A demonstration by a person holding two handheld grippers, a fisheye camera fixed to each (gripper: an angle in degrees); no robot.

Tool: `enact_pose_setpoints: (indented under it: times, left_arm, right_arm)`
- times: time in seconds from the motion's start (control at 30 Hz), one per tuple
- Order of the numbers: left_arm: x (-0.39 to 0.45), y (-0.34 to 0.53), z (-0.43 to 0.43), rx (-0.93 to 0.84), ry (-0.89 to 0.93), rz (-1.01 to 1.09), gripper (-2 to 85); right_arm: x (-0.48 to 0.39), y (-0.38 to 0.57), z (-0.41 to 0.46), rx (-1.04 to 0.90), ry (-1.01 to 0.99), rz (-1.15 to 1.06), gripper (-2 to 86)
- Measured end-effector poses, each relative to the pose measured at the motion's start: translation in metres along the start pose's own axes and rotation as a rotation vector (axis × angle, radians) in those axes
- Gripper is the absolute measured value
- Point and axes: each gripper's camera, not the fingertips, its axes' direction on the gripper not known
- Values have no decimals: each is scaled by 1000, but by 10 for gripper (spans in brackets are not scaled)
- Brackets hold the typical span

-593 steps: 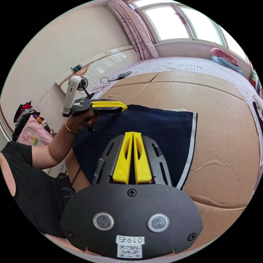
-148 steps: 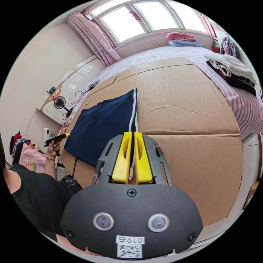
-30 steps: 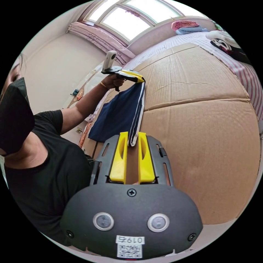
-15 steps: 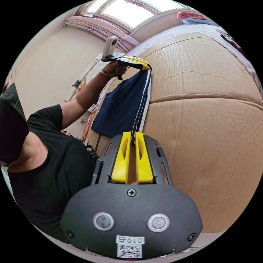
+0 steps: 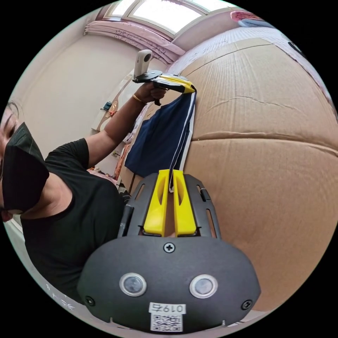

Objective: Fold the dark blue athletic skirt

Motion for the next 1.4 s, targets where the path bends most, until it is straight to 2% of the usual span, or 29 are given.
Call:
enact_pose_setpoints:
  times: [0.53,0.7,0.93,1.17,1.4]
  left_arm:
    - [-7,1,-8,4,10,-7,7]
    - [-13,2,-12,15,40,-46,7]
    - [-7,-1,-32,39,48,-56,8]
    - [-9,-9,-25,-12,30,-97,10]
    - [3,-18,-29,8,23,-51,11]
  right_arm:
    - [15,39,22,-21,-71,10,50]
    - [28,46,34,-88,-111,33,9]
    - [46,68,20,-31,-206,71,1]
    - [62,86,21,-8,-195,123,0]
    - [70,101,16,14,-220,136,0]
